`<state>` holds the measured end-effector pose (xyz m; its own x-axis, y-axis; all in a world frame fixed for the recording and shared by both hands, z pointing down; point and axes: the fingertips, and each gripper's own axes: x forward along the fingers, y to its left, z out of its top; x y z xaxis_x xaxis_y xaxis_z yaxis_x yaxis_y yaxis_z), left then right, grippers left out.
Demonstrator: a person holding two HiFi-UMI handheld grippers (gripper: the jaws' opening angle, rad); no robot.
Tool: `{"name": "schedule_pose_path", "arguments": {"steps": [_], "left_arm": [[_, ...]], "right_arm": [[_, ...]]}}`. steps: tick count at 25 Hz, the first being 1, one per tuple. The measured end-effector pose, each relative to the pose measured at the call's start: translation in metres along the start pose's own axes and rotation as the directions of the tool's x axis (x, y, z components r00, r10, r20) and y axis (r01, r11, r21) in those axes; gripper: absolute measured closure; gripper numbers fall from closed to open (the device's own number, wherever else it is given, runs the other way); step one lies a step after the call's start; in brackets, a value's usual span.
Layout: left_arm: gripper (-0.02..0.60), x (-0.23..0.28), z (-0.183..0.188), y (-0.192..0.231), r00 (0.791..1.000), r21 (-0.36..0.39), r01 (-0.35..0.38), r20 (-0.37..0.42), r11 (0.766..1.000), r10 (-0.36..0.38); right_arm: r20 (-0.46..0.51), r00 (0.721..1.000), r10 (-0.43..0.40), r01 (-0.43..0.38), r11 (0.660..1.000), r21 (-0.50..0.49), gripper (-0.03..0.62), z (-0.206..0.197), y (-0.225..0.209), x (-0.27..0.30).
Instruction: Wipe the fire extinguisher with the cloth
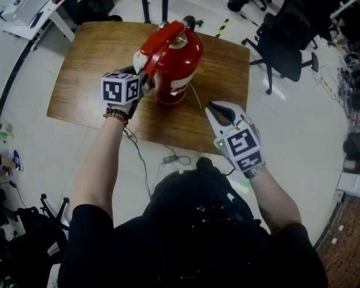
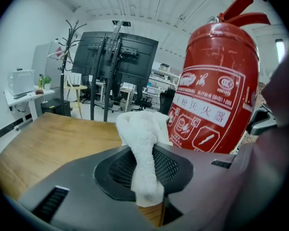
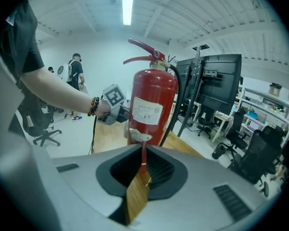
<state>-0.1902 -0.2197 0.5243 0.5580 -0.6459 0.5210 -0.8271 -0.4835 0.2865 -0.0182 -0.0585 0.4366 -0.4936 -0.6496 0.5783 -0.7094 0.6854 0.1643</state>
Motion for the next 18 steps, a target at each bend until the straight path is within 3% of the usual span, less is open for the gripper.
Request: {"name": "schedule_pose_path", "arguments": {"steps": [18], "left_arm": [[0.509, 0.039, -0.081, 0.021, 0.982, -0.025, -0.091, -0.166, 0.996, 0.086]], "right_arm": [[-0.030, 0.999, 0.027, -0.026, 1.000, 0.015, 0.551, -0.012, 0.005, 0.010]]}}
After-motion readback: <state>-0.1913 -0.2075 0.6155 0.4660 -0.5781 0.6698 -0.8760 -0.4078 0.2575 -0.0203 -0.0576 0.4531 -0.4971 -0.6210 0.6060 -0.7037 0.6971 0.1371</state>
